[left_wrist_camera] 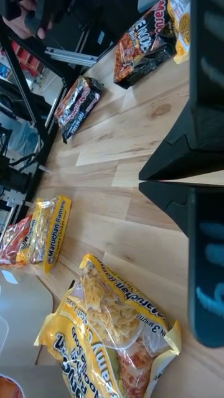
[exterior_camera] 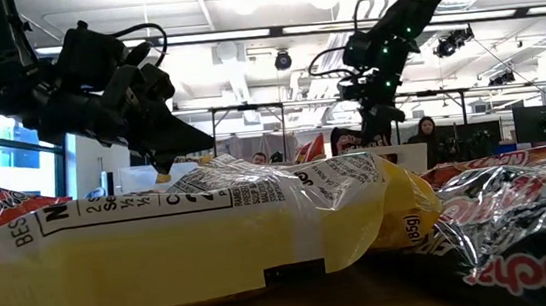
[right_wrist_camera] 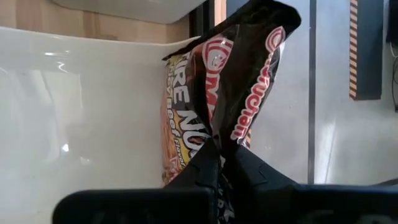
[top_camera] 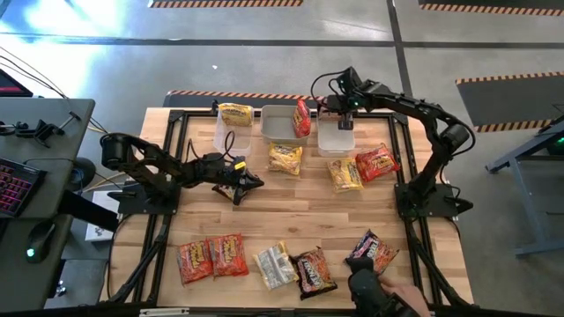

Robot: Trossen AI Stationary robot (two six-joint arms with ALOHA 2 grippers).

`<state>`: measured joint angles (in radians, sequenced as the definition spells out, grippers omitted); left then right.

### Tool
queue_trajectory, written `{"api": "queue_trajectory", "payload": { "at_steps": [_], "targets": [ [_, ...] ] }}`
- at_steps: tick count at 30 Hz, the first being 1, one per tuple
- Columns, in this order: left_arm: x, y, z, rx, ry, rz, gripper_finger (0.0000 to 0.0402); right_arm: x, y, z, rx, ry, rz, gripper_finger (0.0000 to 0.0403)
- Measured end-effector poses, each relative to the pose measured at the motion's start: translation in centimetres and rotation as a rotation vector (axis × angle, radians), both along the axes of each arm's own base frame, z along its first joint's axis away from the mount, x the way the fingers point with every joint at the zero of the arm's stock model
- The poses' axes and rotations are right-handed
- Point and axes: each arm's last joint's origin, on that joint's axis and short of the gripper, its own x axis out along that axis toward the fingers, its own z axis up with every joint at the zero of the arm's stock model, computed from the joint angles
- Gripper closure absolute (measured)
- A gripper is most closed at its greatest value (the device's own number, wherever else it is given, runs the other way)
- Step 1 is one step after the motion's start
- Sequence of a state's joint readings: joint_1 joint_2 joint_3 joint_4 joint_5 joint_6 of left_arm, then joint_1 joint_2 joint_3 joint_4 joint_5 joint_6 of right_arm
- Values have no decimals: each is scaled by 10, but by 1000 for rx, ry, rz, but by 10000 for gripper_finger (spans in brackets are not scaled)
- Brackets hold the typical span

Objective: Sort Maruchan noodles
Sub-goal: Put the black noodle pack into the white bin

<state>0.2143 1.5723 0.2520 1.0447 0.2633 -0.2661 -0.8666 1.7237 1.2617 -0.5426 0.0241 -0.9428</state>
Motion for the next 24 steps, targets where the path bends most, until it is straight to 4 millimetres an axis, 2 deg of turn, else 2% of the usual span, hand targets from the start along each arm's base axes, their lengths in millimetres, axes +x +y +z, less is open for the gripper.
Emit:
{"api": "queue_trajectory", "payload": {
  "at_steps": [16, 24],
  "targets": [
    [0, 0, 0, 0, -1, 0, 394, -5, 3, -3, 38, 56, -45, 402],
    [0, 0, 0, 0, -1, 0, 394, -5, 3, -3, 24, 78, 18, 402]
  ]
}}
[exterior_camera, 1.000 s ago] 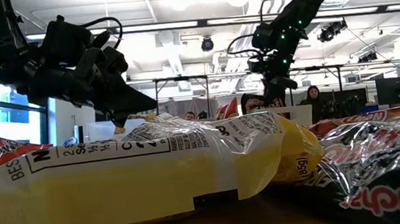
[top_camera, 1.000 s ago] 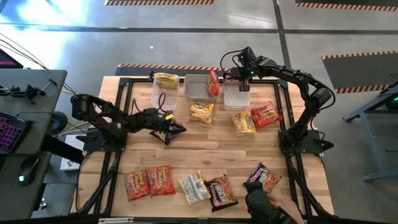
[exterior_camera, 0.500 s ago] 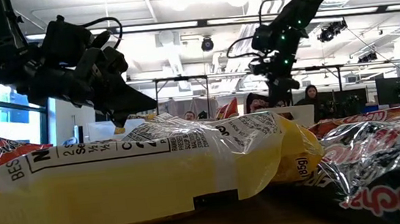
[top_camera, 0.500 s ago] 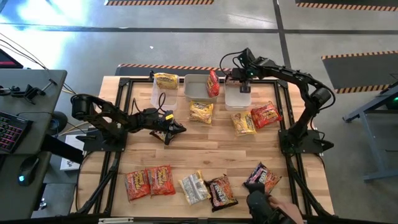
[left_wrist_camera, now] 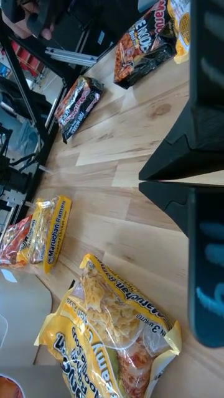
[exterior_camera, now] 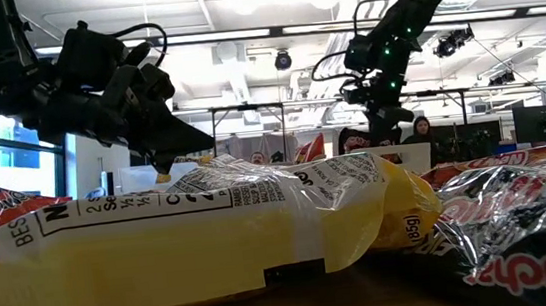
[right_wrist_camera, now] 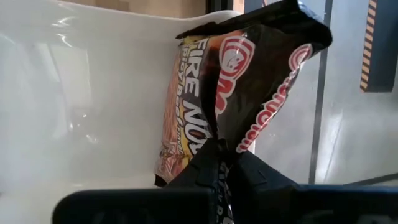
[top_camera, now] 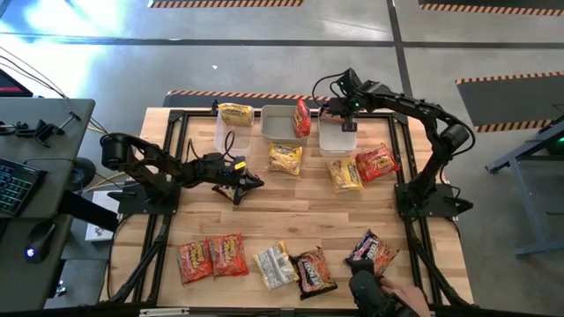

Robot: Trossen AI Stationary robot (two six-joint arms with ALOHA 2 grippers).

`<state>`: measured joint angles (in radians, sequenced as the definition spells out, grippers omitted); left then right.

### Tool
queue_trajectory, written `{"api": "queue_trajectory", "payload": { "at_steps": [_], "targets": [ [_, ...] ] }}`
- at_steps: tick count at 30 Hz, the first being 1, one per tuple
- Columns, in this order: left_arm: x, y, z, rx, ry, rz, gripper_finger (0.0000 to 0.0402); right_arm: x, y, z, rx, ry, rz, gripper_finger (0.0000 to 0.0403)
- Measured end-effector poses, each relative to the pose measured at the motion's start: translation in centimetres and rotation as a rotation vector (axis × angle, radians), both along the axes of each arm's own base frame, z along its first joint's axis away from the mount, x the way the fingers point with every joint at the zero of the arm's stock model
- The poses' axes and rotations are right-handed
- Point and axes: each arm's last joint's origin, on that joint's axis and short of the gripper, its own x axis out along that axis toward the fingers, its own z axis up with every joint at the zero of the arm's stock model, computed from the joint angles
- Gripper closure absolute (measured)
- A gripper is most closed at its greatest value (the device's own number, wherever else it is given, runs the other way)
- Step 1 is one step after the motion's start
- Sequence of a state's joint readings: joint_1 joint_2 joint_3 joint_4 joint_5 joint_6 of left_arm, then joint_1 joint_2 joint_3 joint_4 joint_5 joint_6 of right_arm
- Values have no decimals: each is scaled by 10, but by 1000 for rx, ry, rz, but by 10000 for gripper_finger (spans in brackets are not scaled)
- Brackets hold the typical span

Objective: Sort Maruchan noodles
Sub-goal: Put the black noodle pack into the white bin

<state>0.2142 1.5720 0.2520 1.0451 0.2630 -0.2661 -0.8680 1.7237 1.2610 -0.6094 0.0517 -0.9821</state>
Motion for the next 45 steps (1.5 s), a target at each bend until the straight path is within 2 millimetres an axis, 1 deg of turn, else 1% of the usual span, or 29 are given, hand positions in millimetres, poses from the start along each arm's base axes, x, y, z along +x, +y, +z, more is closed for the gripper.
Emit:
{"api": "queue_trajectory", "payload": {
  "at_steps": [9, 12, 15, 22, 24, 27, 31, 35, 42, 45],
  "targets": [
    [0, 0, 0, 0, 0, 0, 394, 0, 0, 0, -5, 7, 16, 402],
    [0, 0, 0, 0, 0, 0, 394, 0, 0, 0, -5, 6, 15, 393],
    [0, 0, 0, 7, -1, -2, 394, 0, 0, 0, -6, 1, 9, 371],
    [0, 0, 0, 7, -1, -2, 394, 3, -3, 3, -38, -47, -61, 293],
    [0, 0, 0, 7, -1, -2, 394, 5, -2, 3, -53, -32, -62, 278],
    [0, 0, 0, 8, -1, -2, 394, 8, 1, 3, -83, -4, -68, 270],
    [0, 0, 0, 8, -1, -2, 394, 12, 4, 3, -95, 7, -65, 274],
    [0, 0, 0, 8, -1, -2, 394, 13, 5, 4, -93, 3, -67, 289],
    [0, 0, 0, 20, -1, -5, 394, 11, 8, 12, -87, -38, -50, 334],
    [0, 0, 0, 33, -2, -8, 394, 11, 8, 12, -50, -77, -44, 358]
  ]
}}
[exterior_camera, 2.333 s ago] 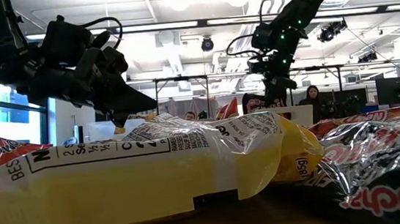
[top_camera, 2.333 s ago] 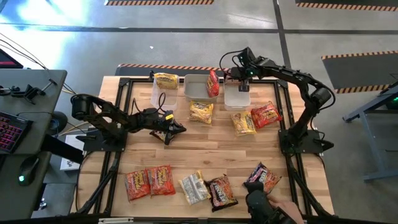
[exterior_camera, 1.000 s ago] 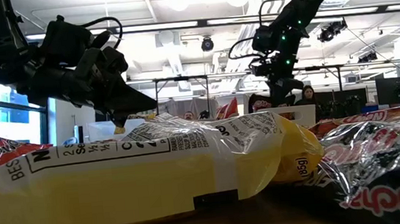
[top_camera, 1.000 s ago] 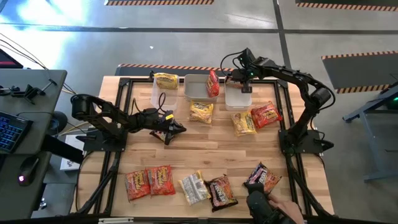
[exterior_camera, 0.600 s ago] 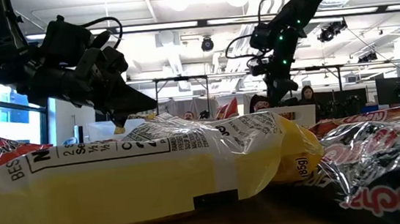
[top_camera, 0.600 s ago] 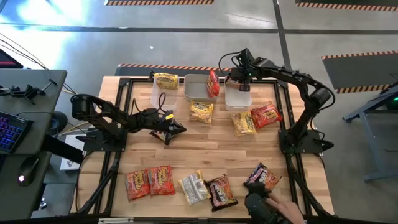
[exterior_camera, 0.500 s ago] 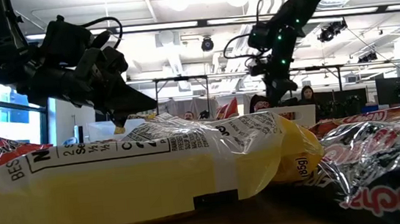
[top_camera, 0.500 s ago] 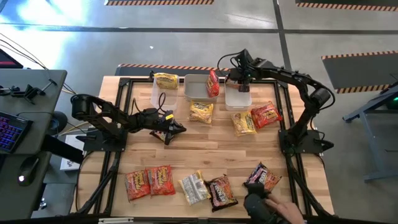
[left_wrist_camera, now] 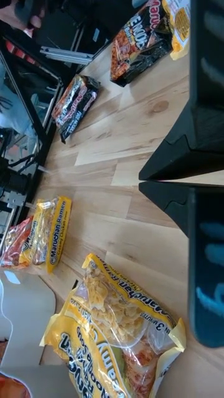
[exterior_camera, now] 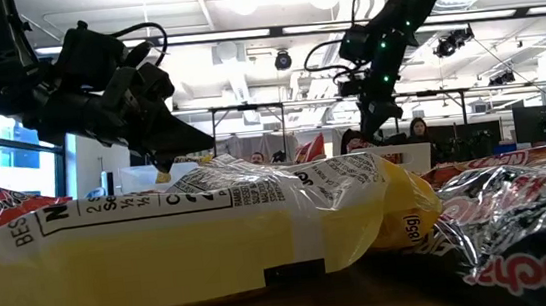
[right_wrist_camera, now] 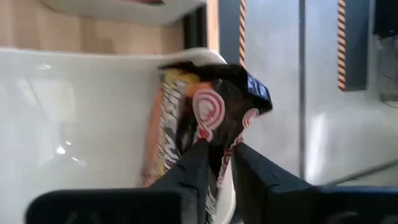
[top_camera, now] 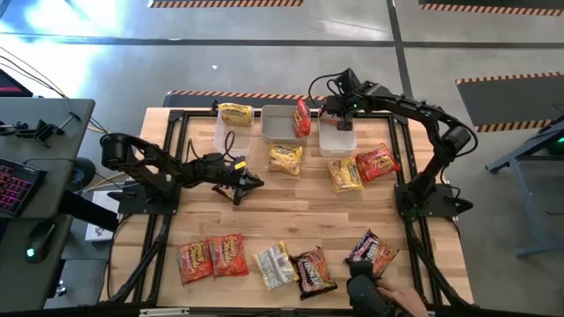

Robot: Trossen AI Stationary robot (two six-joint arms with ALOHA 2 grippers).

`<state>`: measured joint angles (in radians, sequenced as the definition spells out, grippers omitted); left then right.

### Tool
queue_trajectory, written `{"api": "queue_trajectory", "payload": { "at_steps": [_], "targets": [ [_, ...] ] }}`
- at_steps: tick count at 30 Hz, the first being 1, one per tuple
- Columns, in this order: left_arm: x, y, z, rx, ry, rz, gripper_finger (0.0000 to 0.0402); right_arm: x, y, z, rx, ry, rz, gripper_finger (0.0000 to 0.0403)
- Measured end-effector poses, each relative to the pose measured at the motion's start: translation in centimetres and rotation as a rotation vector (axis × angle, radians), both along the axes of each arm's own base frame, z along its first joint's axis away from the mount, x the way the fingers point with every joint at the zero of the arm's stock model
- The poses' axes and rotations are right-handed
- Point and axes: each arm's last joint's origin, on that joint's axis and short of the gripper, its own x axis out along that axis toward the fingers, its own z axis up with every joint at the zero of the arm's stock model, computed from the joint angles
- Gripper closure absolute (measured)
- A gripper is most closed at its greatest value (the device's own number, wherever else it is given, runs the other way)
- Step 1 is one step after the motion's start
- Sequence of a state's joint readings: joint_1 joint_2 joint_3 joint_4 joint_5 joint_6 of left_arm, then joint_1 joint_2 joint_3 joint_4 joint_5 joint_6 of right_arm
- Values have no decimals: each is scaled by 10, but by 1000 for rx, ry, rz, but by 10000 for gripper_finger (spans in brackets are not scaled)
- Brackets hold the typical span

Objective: Sort Maruchan noodles
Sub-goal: Put the black noodle pack into the white bin

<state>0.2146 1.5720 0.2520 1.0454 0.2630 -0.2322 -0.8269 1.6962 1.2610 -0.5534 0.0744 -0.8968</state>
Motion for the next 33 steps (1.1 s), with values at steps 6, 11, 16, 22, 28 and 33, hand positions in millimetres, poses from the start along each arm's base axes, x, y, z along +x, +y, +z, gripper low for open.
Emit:
{"api": "queue_trajectory", "payload": {
  "at_steps": [6, 11, 16, 22, 28, 33],
  "targets": [
    [0, 0, 0, 0, 0, 0, 394, 0, 0, -2, 39, -30, 26, 398],
    [0, 0, 0, 0, 0, 0, 394, 2, -1, -3, 41, -36, 34, 392],
    [0, 0, 0, 0, 0, 0, 394, 6, -5, -14, 57, -29, 36, 392],
    [0, 0, 0, 1, 0, 0, 394, 11, -8, -16, 11, -39, 19, 386],
    [0, 0, 0, 5, 0, -1, 394, 14, -7, -12, -63, -7, -38, 338],
    [0, 0, 0, 32, -2, -9, 394, 16, -7, -11, -69, -39, -93, 287]
  ]
}}
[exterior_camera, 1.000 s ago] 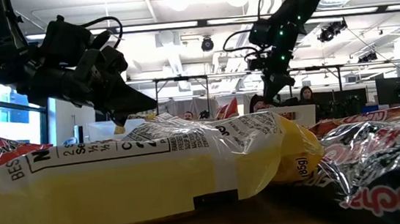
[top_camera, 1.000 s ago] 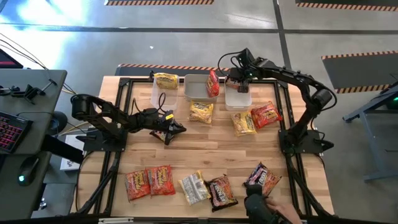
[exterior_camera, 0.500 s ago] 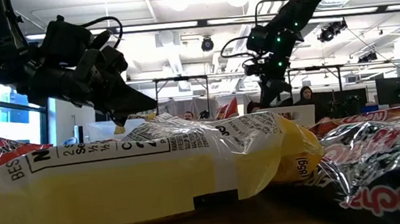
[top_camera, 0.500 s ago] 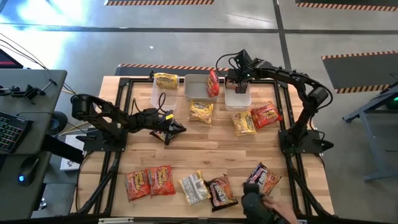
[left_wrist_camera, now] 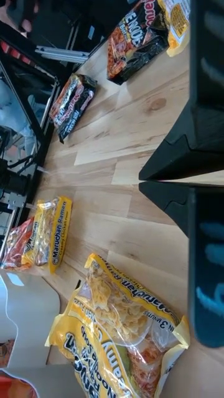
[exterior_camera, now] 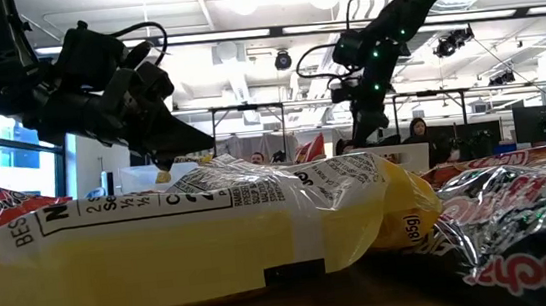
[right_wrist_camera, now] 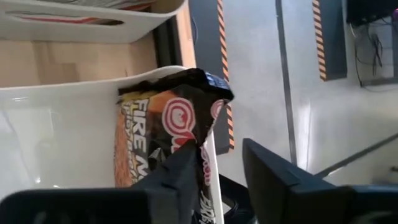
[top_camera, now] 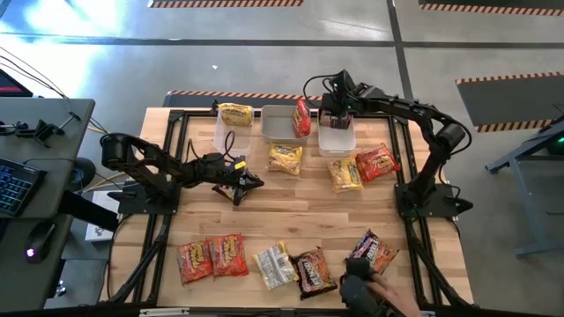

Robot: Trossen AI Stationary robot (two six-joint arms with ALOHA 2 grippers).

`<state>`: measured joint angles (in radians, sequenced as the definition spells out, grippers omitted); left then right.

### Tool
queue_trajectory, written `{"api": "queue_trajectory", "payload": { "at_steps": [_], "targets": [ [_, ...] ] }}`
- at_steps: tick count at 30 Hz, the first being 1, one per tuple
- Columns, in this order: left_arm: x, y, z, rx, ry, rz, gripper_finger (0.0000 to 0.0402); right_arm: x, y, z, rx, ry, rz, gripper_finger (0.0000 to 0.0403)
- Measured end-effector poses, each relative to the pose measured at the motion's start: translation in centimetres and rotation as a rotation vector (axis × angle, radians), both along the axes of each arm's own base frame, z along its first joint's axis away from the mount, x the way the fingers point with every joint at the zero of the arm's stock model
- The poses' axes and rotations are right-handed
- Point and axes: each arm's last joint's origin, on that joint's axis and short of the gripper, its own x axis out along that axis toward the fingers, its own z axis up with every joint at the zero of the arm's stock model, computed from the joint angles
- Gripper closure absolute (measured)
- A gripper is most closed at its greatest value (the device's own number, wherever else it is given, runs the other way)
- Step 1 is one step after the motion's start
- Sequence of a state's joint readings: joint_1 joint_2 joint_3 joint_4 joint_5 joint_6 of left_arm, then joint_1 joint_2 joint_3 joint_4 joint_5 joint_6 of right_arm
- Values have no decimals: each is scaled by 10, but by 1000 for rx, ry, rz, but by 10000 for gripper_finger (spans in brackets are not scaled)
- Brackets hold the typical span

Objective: Sort Maruchan noodles
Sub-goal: Put the black noodle pack into the white bin, then put the bottom right orange noodle pack into the gray bin

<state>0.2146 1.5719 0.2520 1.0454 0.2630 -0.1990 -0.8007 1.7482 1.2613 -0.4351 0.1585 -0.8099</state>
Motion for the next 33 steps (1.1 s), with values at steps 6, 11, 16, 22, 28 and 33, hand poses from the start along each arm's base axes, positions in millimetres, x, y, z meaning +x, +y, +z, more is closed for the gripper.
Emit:
{"api": "queue_trajectory", "payload": {
  "at_steps": [6, 11, 16, 22, 28, 33],
  "targets": [
    [0, 0, 0, 2, 0, 0, 394, 5, 14, 15, -48, 4, 25, 262],
    [0, 1, 0, 11, -2, -1, 394, 2, 30, 44, -137, -33, -3, 290],
    [0, 1, 0, 20, -2, -3, 394, -10, 48, 58, 84, -192, -15, 379],
    [0, 1, 0, 22, -4, -3, 394, -7, 60, 58, 268, -293, 29, 393],
    [-1, 3, 9, 78, -43, -4, 394, 1, 68, 47, 247, -415, 96, 402],
    [-6, 10, 20, 74, -72, -13, 394, -9, 84, -4, 216, -638, 88, 402]
  ]
}}
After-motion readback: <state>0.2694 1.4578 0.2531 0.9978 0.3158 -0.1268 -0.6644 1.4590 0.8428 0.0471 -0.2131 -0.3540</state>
